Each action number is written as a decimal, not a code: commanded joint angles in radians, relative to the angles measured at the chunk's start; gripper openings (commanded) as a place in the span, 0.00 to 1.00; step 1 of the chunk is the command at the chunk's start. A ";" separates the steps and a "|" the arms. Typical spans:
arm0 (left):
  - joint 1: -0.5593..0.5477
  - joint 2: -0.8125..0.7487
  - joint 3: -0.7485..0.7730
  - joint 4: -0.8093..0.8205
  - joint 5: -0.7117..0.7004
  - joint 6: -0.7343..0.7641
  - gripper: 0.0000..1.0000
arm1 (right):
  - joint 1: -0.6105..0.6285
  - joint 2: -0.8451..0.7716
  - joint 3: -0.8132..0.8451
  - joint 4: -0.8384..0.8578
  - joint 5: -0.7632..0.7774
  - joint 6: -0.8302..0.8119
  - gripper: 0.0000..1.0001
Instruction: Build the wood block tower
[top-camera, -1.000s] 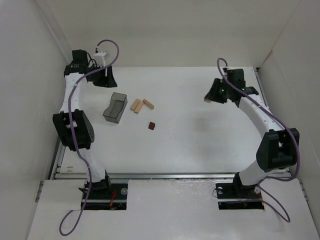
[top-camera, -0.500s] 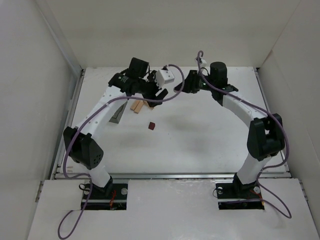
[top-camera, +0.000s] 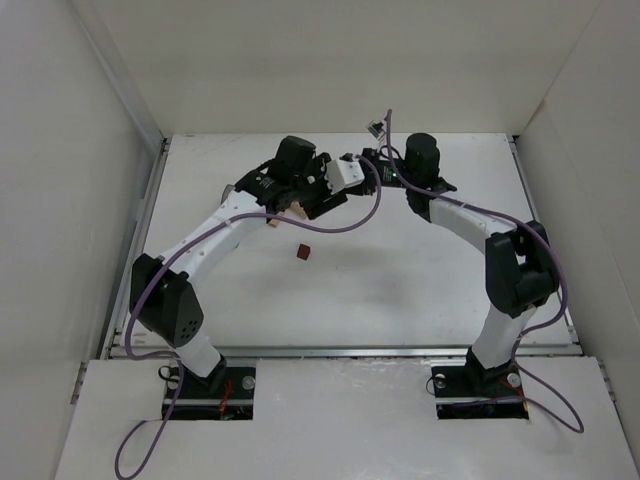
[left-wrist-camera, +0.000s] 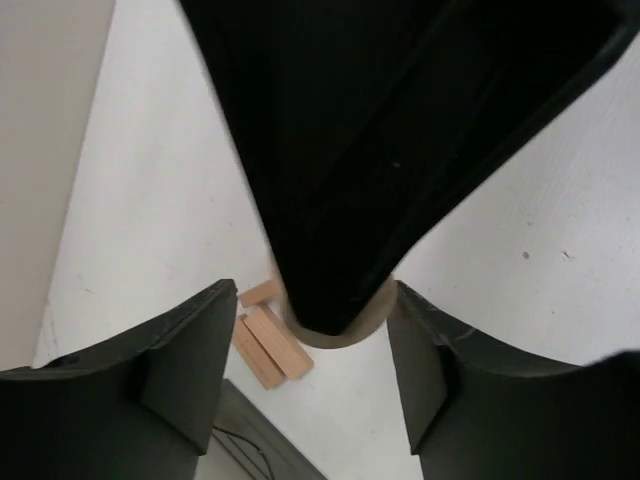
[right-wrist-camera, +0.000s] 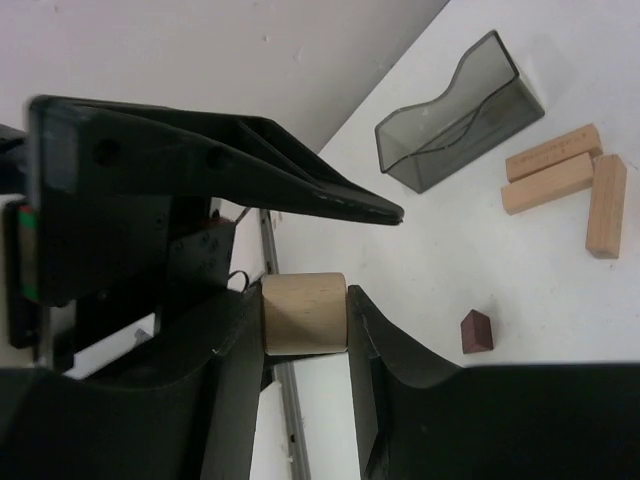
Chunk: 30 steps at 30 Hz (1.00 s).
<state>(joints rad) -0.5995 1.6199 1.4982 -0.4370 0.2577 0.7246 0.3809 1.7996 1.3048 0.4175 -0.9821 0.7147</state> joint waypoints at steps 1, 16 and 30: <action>-0.006 -0.022 0.034 0.084 0.001 0.018 0.56 | 0.001 0.006 -0.022 0.096 -0.052 0.022 0.00; -0.026 -0.003 0.088 0.015 0.103 -0.042 0.36 | 0.001 0.026 -0.052 0.075 -0.032 0.022 0.00; -0.026 0.071 0.158 -0.072 0.083 -0.085 0.00 | -0.010 0.017 -0.052 0.000 -0.041 0.022 0.56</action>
<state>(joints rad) -0.6270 1.6886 1.6073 -0.5083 0.3267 0.6685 0.3683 1.8202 1.2465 0.4236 -0.9802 0.7597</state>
